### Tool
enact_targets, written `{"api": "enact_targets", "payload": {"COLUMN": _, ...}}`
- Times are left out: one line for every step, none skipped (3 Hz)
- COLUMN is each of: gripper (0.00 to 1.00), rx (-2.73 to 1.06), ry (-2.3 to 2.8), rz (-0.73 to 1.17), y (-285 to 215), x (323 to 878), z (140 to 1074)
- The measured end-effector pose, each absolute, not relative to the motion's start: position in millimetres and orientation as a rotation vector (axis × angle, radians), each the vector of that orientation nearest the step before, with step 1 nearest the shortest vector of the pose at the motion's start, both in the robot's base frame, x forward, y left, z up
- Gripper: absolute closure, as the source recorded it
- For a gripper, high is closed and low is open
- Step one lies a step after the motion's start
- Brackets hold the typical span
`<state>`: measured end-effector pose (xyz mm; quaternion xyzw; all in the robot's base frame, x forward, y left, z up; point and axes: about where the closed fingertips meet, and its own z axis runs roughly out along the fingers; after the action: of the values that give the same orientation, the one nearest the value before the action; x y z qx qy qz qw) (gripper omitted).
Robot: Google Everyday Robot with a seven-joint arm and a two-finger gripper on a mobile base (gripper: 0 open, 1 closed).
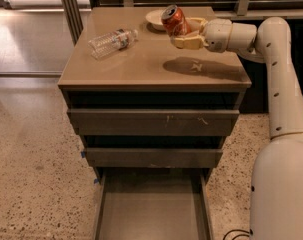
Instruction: Pick coke can from bottom drawer and place on counter
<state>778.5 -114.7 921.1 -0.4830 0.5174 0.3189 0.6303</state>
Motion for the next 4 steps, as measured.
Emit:
{"api": "enact_targets", "payload": {"gripper": 1.0, "rx": -1.133, "ry": 1.253, "rz": 0.701, "y": -118.0, "x": 777.8, "z": 915.2}}
{"api": "enact_targets", "payload": {"gripper": 1.0, "rx": -1.144, "ry": 1.31, "rz": 0.765, "y": -111.4, "x": 772.8, "z": 899.3}}
{"api": "enact_targets", "payload": {"gripper": 1.0, "rx": -1.132, "ry": 1.309, "rz": 0.845, "y": -105.7, "x": 766.2, "z": 876.7}}
{"api": "enact_targets", "payload": {"gripper": 1.0, "rx": -1.115, "ry": 1.328, "rz": 0.924, "y": -97.7, "x": 759.0, "z": 845.8}}
